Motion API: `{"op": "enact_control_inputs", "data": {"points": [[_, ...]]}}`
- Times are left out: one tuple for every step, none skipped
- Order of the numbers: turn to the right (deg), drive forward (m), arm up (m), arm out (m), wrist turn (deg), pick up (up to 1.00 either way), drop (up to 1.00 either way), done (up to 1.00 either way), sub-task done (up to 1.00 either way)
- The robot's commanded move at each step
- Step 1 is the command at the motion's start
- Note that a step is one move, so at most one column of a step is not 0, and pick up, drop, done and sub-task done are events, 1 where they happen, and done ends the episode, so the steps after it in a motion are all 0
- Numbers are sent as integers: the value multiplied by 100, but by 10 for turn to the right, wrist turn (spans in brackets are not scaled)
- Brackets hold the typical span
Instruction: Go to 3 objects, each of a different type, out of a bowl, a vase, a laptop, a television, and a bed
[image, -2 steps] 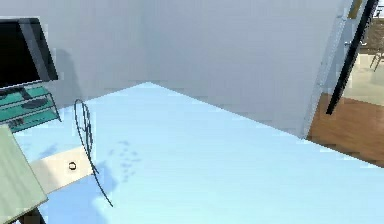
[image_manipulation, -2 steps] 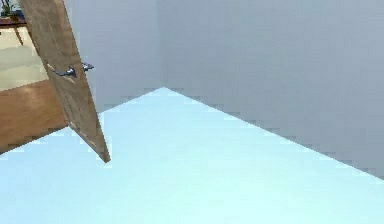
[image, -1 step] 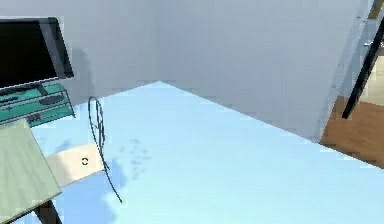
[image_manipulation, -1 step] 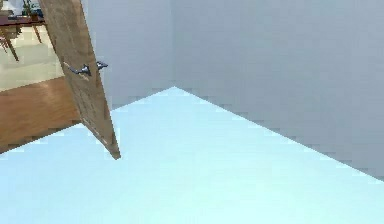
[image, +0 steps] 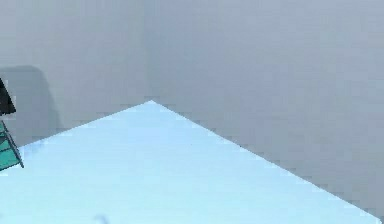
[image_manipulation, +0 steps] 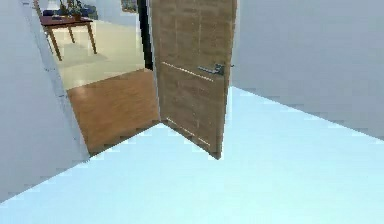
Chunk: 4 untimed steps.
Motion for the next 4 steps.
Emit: {"op": "enact_control_inputs", "data": {"points": [[0, 40, 0, 0, 0, 0, 0, 0, 0], [-420, 0, 0, 0, 0, 0, 0, 0, 0], [0, 80, 0, 0, 0, 0, 0, 0, 0], [-90, 0, 0, 0, 0, 0, 0, 0, 0]]}}
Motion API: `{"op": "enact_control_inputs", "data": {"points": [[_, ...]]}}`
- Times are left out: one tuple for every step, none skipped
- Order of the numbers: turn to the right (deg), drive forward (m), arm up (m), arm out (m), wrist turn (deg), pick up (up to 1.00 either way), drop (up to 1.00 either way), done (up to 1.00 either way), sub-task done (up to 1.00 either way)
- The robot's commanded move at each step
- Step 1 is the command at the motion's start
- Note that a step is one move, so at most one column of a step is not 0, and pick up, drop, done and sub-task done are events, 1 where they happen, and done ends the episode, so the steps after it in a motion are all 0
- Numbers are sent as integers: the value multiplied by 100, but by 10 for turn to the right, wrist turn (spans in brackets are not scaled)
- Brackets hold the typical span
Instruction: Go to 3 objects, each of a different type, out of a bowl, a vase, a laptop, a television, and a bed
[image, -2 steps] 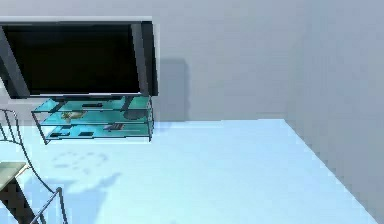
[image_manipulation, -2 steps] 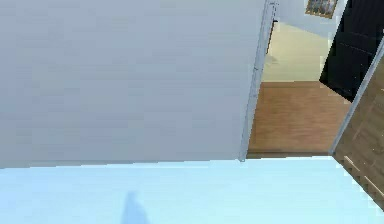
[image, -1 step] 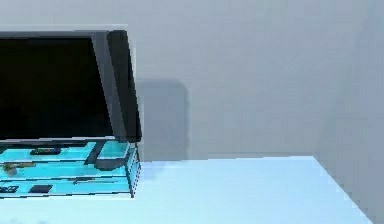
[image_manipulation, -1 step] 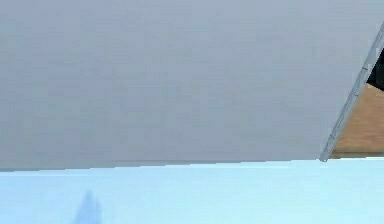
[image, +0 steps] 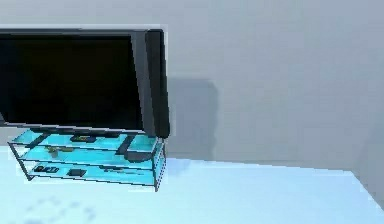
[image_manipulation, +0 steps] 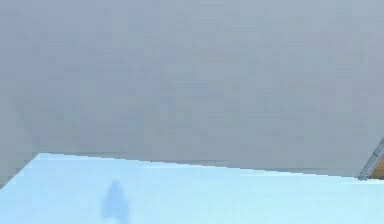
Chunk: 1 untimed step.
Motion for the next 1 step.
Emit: {"op": "enact_control_inputs", "data": {"points": [[0, 50, 0, 0, 0, 0, 0, 0, 0]]}}
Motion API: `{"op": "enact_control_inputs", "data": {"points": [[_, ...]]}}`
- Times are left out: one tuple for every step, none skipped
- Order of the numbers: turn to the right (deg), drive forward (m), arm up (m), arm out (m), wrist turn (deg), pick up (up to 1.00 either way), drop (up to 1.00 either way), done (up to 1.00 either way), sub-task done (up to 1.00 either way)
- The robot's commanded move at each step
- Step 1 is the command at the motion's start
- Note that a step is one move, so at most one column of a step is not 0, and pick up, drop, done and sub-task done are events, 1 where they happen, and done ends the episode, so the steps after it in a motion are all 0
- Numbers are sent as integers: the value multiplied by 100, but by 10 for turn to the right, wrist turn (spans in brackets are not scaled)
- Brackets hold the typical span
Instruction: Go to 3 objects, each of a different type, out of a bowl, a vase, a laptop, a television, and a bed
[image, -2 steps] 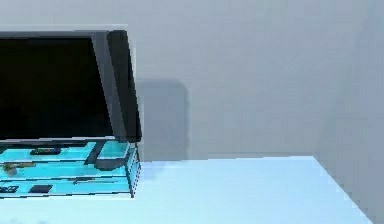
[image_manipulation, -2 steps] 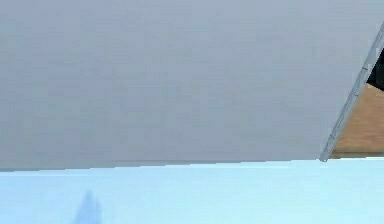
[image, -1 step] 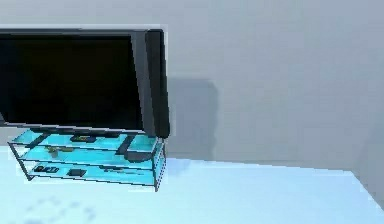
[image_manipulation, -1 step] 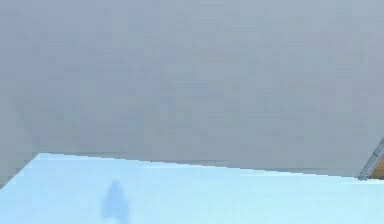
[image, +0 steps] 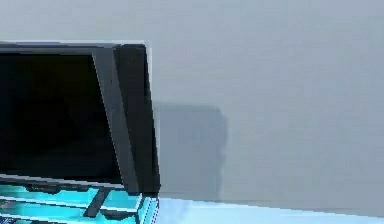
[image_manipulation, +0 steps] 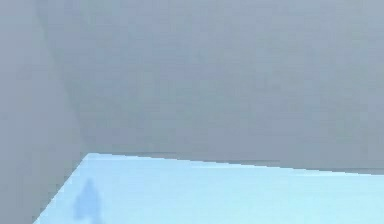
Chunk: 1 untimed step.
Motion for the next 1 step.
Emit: {"op": "enact_control_inputs", "data": {"points": [[-420, 0, 0, 0, 0, 0, 0, 0, 0]]}}
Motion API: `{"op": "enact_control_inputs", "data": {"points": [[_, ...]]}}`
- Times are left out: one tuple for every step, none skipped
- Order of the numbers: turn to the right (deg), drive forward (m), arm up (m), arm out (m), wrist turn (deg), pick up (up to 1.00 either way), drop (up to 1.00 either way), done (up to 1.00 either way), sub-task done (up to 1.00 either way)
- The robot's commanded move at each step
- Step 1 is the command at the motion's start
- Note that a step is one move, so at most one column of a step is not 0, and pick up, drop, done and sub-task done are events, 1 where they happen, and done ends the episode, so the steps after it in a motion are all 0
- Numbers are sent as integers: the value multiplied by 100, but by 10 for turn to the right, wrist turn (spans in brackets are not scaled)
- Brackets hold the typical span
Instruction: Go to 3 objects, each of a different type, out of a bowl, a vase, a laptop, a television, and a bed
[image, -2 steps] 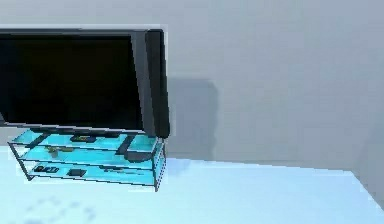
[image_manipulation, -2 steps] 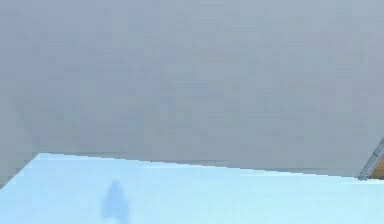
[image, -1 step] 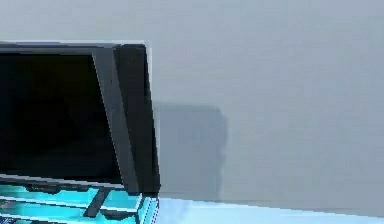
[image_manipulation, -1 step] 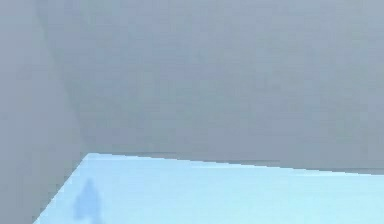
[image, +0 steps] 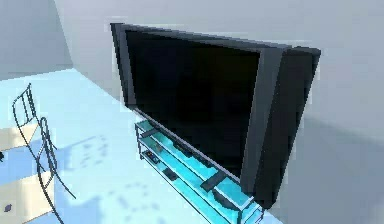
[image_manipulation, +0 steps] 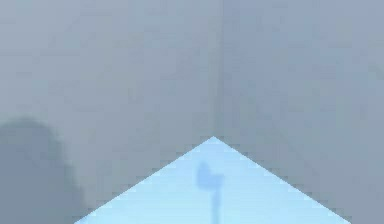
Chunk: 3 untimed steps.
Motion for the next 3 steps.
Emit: {"op": "enact_control_inputs", "data": {"points": [[0, 0, 0, 0, 0, 0, 0, 0, 100], [-450, 0, 0, 0, 0, 0, 0, 0, 0], [-450, 0, 0, 0, 0, 0, 0, 0, 0]]}}
